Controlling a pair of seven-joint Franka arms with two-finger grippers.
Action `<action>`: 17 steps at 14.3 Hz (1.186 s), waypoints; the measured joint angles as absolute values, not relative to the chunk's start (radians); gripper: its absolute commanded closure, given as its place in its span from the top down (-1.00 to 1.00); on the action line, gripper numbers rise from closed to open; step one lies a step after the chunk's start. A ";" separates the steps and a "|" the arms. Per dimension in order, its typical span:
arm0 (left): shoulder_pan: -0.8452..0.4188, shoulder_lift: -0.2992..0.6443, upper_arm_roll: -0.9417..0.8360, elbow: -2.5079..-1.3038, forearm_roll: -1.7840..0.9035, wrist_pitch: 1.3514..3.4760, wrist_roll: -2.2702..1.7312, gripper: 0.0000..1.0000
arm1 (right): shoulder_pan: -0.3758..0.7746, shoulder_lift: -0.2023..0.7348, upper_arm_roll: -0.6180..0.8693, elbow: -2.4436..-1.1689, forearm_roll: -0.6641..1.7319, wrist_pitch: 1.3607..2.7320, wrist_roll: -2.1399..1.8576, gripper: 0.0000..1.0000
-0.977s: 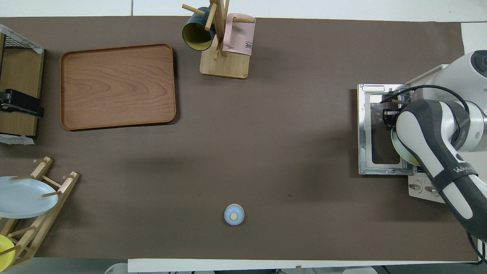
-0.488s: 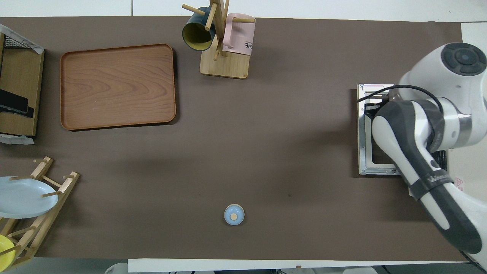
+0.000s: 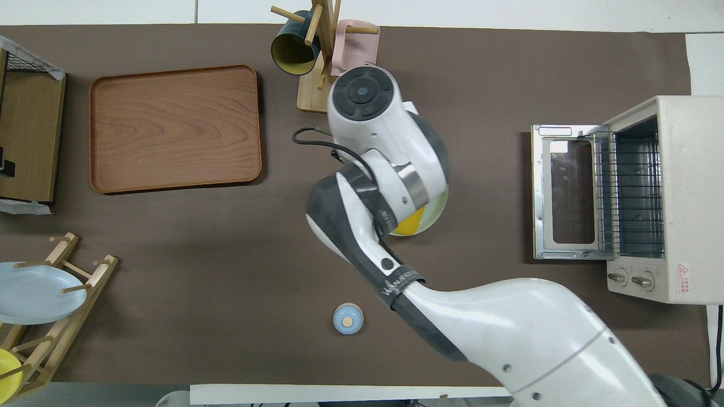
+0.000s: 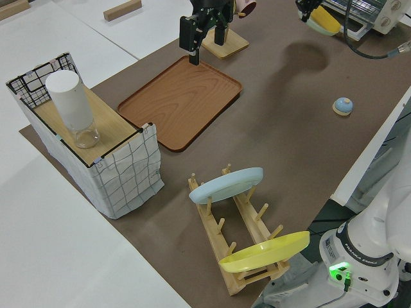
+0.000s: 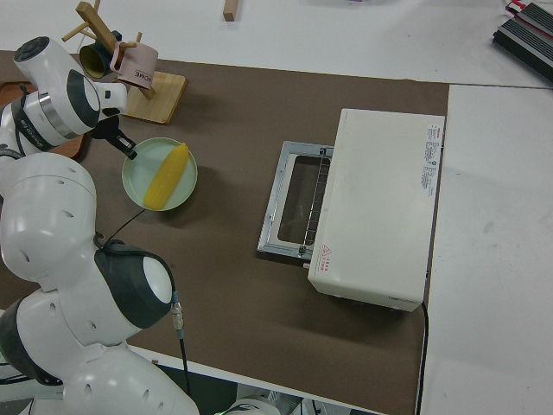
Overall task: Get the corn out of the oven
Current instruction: 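Pull the plate out of the oven toward the table center, then lower the plate with the right gripper while the left gripper grasps corn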
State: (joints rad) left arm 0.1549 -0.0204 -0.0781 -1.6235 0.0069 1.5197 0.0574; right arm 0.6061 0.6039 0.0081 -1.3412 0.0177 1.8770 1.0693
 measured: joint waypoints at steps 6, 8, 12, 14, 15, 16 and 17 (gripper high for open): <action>0.128 -0.055 -0.098 -1.736 0.002 1.596 0.066 1.00 | 0.666 0.738 0.047 -1.233 0.020 1.976 1.256 0.25; -0.005 -0.108 -0.106 -1.887 -0.004 1.745 -0.024 1.00 | 0.662 0.735 0.044 -1.216 0.018 1.976 1.266 0.25; -0.307 -0.137 -0.123 -2.034 -0.069 1.952 -0.216 1.00 | 0.536 0.651 0.026 -1.188 -0.034 1.869 1.019 -0.13; -0.418 -0.098 -0.121 -2.061 -0.108 2.090 -0.268 1.00 | 0.431 0.558 0.026 -1.286 -0.039 1.830 0.828 -0.63; -0.479 -0.058 -0.120 -2.069 -0.111 2.172 -0.324 1.00 | 0.387 0.510 0.025 -1.364 -0.042 1.834 0.749 -0.82; -0.542 -0.007 -0.120 -2.073 -0.112 2.259 -0.384 1.00 | 0.353 0.469 0.025 -1.442 -0.045 1.847 0.700 -0.91; -0.599 0.048 -0.120 -2.074 -0.112 2.342 -0.440 1.00 | 0.322 0.437 0.025 -1.518 -0.054 1.866 0.671 -0.96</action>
